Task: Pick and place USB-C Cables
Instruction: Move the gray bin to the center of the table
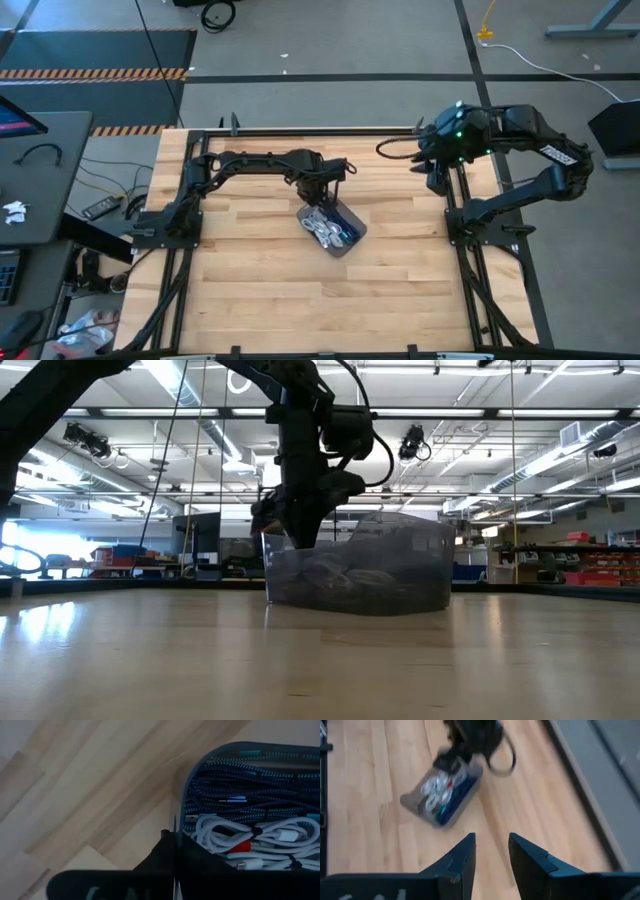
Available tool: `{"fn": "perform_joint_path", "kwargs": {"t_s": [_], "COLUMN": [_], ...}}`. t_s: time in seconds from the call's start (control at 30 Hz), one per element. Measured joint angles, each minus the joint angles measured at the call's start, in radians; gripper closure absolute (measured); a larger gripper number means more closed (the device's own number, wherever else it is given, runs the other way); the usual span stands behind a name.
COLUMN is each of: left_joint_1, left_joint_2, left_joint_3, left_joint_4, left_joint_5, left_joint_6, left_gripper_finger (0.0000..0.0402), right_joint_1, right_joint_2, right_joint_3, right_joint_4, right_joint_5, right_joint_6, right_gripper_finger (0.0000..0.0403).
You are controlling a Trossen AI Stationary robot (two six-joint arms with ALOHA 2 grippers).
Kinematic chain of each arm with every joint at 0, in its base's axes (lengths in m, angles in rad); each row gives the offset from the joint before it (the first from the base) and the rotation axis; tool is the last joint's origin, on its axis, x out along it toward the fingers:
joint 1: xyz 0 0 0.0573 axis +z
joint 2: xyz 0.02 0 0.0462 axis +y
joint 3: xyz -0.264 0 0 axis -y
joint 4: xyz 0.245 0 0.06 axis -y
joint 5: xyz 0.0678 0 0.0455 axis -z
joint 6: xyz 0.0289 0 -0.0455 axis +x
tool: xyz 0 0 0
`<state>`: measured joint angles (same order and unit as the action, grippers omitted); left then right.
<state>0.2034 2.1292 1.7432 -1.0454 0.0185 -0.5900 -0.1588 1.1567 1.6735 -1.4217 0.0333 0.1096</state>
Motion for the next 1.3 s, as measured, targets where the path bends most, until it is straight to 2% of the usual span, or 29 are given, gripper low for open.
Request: {"fn": "perform_joint_path", "kwargs": {"t_s": [0.13,0.27,0.33,0.43,0.53,0.63,0.8,0.93,1.3], "left_joint_1": [0.014,0.031,0.037,0.047,0.060,0.070,0.071,0.069,0.068], "left_joint_2": [0.000,0.000,0.000,0.000,0.000,0.000,-0.001,-0.001,-0.002], "left_joint_3": [0.000,0.000,0.000,0.000,0.000,0.000,0.000,0.000,0.000], "left_joint_4": [0.002,0.012,0.023,0.048,0.086,0.125,0.127,0.122,0.124], "left_joint_5": [0.005,0.005,0.017,0.041,0.070,0.083,0.082,0.083,0.085], "left_joint_6": [-0.020,-0.033,-0.032,-0.032,-0.060,-0.069,-0.057,-0.056,-0.054], "left_gripper_finger": [0.0397,0.0398,0.0398,0.0399,0.0398,0.0398,0.0397,0.0397,0.0396], "right_joint_1": [0.027,0.076,0.109,0.156,0.193,0.220,0.229,0.240,0.216], "right_joint_2": [-0.027,-0.079,-0.100,-0.108,-0.066,0.010,0.152,0.220,0.213], "right_joint_3": [-0.120,-0.332,-0.448,-0.599,-0.700,-0.733,-0.731,-0.731,-0.729], "right_joint_4": [-0.037,0.021,0.107,0.352,0.633,0.780,0.711,0.622,0.610], "right_joint_5": [-0.008,-0.014,-0.015,-0.032,-0.054,-0.081,-0.162,-0.144,-0.077], "right_joint_6": [0.123,0.279,0.350,0.384,0.281,0.117,-0.040,-0.185,-0.470], "right_gripper_finger": [0.0281,0.0282,0.0282,0.0282,0.0282,0.0282,0.0282,0.0282,0.0282]}}
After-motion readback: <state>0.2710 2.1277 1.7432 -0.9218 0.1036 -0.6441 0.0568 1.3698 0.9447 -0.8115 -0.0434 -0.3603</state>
